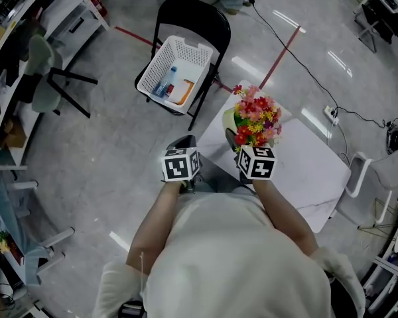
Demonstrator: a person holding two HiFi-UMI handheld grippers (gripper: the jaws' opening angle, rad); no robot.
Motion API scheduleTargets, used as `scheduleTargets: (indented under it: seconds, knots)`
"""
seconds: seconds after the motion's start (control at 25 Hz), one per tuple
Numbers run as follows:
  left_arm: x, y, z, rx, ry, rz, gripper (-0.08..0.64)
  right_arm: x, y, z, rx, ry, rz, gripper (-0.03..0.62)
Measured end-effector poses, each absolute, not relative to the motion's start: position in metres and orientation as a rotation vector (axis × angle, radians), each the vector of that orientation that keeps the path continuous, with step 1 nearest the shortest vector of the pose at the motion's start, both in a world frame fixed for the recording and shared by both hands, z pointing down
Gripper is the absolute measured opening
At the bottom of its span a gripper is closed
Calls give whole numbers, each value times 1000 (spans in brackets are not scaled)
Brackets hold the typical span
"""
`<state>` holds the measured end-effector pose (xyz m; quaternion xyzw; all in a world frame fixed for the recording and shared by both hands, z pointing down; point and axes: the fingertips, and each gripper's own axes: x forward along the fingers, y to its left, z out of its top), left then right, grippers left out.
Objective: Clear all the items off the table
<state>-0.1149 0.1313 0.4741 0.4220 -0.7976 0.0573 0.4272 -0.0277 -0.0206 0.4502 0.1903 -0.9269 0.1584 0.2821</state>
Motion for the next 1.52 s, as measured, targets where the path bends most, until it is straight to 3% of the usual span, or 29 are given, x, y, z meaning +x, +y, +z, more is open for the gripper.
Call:
scheduleTargets:
  seconds: [0.68,1.52]
  knots:
    - [-193,216,481,992,-2014,123,8,-119,59,456,420,-2492,438,480]
    - [-280,208,489,898,-2025,48,8,-218,32,459,352,-2473,414,480]
